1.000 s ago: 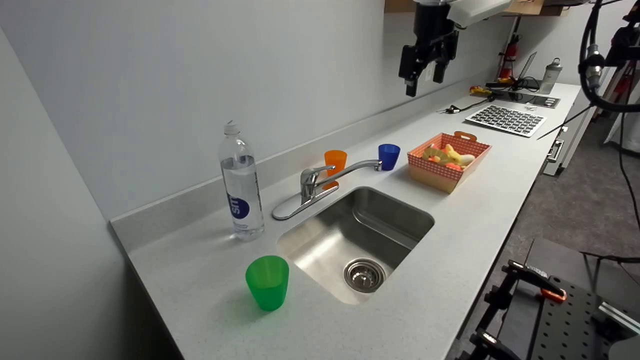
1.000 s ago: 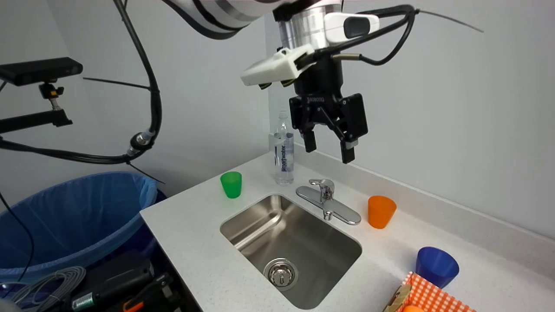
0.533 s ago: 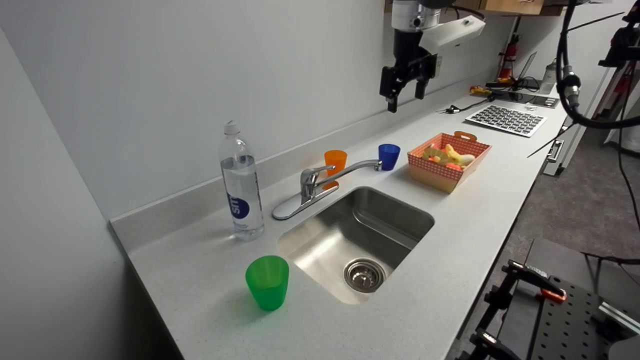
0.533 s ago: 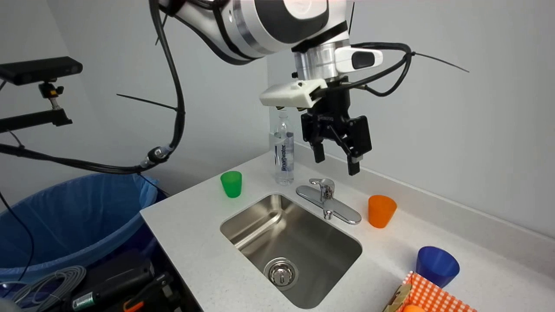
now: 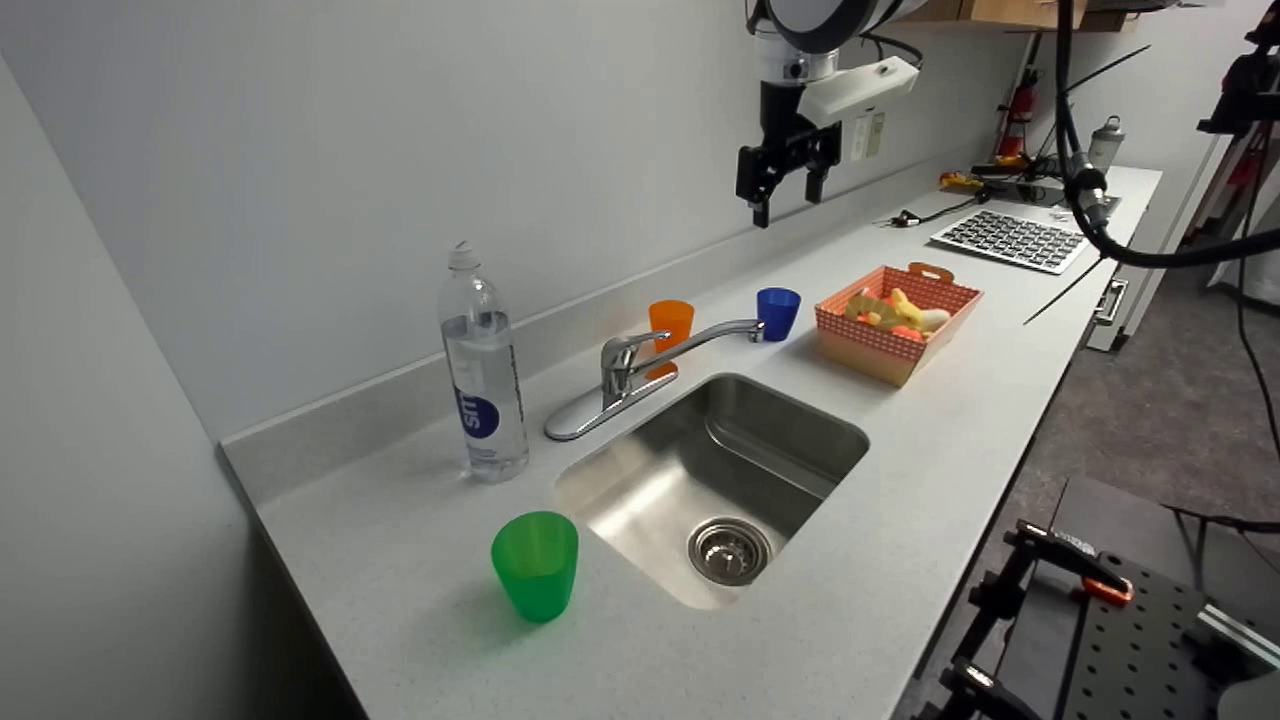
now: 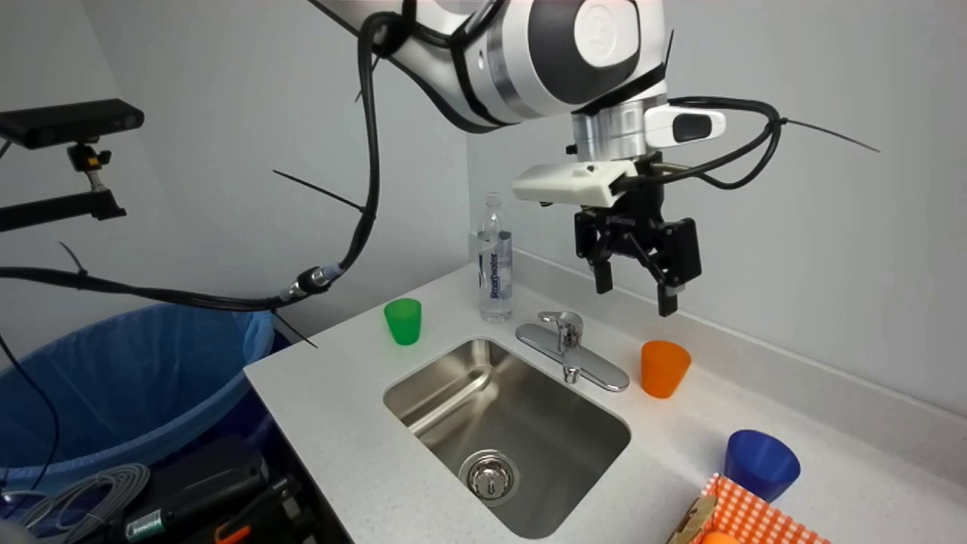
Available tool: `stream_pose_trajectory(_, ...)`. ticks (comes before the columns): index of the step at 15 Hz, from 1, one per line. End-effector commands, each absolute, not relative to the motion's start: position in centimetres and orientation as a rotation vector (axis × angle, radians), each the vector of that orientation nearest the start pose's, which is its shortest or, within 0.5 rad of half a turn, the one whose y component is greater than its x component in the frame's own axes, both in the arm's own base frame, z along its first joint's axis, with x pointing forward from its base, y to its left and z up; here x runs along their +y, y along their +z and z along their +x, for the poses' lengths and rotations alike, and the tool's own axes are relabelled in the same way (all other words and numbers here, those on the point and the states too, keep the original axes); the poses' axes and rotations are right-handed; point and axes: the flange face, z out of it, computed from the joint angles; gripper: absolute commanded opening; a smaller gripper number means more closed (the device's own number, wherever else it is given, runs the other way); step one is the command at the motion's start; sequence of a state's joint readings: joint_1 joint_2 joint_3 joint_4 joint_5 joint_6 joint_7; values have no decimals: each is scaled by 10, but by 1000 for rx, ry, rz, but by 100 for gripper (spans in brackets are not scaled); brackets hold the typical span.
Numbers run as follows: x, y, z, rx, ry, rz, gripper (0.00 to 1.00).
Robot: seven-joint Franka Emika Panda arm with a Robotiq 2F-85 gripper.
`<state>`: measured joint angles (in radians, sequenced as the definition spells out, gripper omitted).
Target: Turn the tap nozzle slightly to the left
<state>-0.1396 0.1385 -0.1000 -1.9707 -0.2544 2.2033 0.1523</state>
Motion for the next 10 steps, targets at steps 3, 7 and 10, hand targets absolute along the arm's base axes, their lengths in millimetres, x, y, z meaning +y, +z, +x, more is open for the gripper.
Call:
stream_pose_trajectory(3,-181,401,609,418,-93,-3374,100)
stream_pose_trajectory(7,-198,393,620,385,-32,-3383,100)
stream_pose_trajectory(10,-201,389,626,341,-13,-3380,100)
